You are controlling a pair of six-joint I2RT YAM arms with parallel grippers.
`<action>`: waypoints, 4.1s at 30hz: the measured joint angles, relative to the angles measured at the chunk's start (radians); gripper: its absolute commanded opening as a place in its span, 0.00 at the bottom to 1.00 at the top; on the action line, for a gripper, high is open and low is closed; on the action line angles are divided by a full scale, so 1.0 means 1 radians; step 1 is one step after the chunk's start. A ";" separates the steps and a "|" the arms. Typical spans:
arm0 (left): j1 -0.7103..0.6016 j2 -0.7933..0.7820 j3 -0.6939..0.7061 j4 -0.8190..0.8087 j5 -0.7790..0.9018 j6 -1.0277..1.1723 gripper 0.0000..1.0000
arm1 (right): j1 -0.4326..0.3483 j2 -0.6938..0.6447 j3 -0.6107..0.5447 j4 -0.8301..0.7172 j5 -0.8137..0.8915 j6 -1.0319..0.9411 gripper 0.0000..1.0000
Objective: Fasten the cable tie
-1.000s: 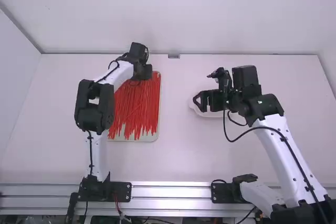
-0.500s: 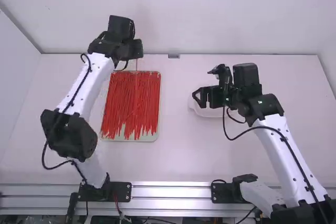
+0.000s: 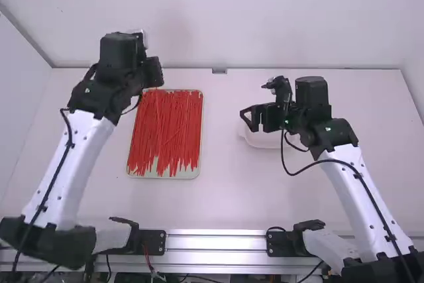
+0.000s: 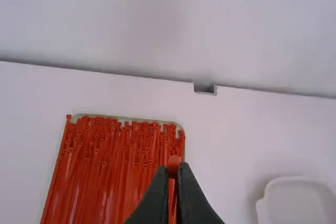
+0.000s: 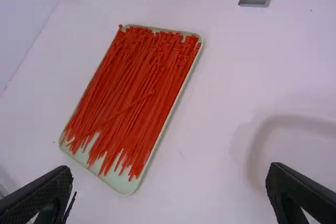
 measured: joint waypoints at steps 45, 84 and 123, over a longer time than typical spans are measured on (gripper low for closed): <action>-0.003 -0.158 -0.608 1.304 0.938 -0.351 0.02 | 0.185 0.000 0.000 0.405 -0.271 0.041 0.97; -0.060 -0.079 -0.608 1.553 1.013 -0.560 0.02 | 0.176 0.003 0.000 0.522 -0.445 0.053 0.00; 0.013 0.029 -0.333 1.190 1.492 -0.051 0.77 | 0.096 0.005 0.000 0.513 -0.659 -0.192 0.00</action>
